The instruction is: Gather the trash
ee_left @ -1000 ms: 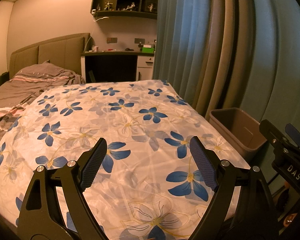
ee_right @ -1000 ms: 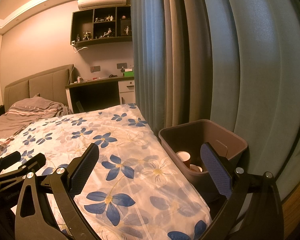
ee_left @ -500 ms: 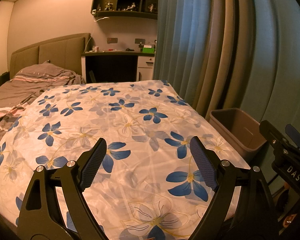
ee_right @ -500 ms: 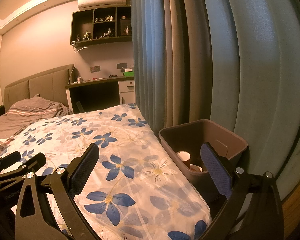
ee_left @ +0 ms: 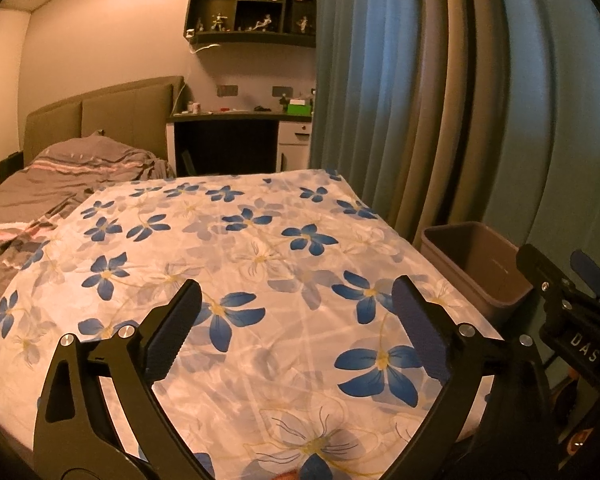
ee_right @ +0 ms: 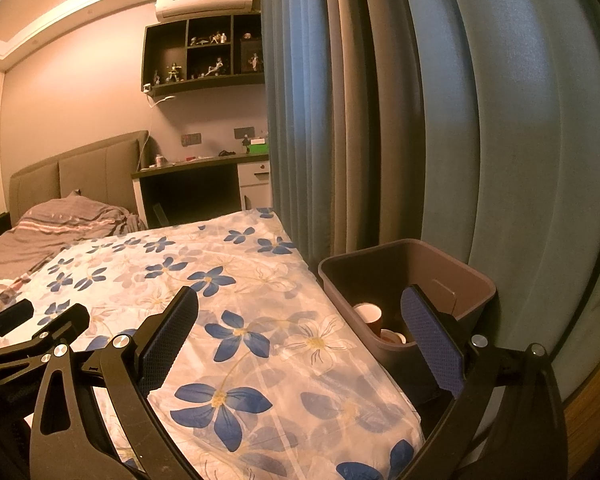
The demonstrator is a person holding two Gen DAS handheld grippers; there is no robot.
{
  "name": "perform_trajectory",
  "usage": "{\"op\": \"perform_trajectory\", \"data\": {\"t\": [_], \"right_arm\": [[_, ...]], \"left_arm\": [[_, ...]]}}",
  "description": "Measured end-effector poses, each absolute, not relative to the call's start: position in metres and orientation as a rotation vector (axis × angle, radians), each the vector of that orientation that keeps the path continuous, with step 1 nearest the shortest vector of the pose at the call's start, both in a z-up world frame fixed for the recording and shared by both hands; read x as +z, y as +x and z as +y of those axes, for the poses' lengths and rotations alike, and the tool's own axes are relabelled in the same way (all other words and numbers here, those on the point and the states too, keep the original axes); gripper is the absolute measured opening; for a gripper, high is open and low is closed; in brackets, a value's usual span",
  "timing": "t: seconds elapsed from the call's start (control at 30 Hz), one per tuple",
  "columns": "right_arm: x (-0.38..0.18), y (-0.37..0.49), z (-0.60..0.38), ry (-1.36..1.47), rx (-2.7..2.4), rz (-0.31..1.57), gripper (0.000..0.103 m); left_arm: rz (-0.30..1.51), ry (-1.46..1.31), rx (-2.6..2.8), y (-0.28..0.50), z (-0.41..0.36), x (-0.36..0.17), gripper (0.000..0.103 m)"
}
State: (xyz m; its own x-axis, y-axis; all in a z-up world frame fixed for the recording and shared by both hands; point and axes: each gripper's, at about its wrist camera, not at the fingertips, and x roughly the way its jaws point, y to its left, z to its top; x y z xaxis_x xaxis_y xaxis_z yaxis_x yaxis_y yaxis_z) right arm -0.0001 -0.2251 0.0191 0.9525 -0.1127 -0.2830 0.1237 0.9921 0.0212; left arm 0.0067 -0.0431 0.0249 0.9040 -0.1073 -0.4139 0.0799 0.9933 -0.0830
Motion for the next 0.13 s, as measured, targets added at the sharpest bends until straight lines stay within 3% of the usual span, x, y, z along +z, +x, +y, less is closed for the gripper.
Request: {"op": "perform_trajectory", "data": {"t": [0.13], "right_arm": [[0.0192, -0.0003, -0.2256, 0.041, -0.12, 0.285, 0.097]], "left_arm": [[0.44, -0.068, -0.085, 0.009, -0.0421, 0.0245, 0.095]]}}
